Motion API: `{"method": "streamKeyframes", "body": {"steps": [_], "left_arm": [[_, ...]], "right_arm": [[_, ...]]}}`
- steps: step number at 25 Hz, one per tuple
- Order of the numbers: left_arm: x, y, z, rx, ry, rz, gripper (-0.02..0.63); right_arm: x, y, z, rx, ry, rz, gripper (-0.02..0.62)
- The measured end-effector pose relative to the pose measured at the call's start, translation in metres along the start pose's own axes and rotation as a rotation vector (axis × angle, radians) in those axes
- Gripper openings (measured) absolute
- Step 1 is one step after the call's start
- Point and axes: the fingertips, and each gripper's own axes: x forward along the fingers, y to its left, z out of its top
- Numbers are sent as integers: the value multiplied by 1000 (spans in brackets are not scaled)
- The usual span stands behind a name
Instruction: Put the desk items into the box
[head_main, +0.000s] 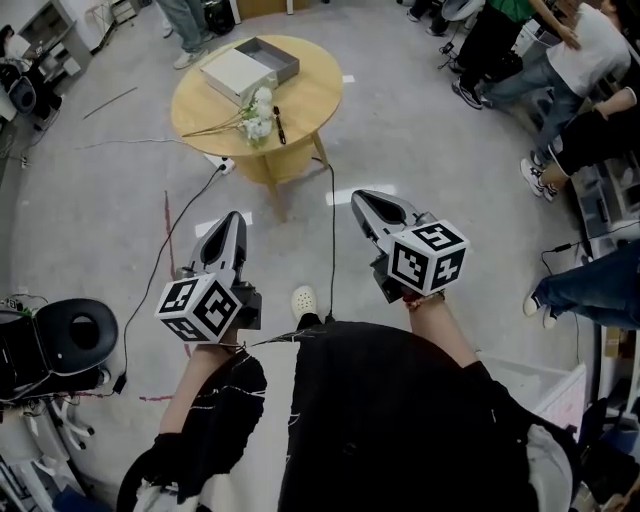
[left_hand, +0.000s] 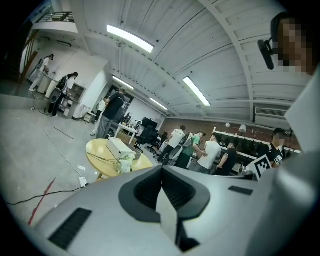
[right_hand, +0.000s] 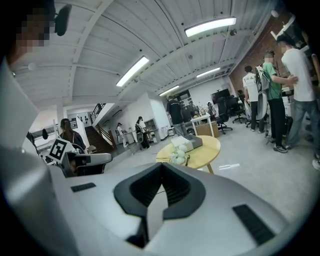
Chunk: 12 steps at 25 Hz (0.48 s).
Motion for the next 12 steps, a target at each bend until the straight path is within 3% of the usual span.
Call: {"method": "streamKeyframes", "body": {"steps": [12], "left_arm": [[58,48,74,15,-81,-34,11]], "right_arm": [[78,-11,66,-40,-61,-12,5]]}}
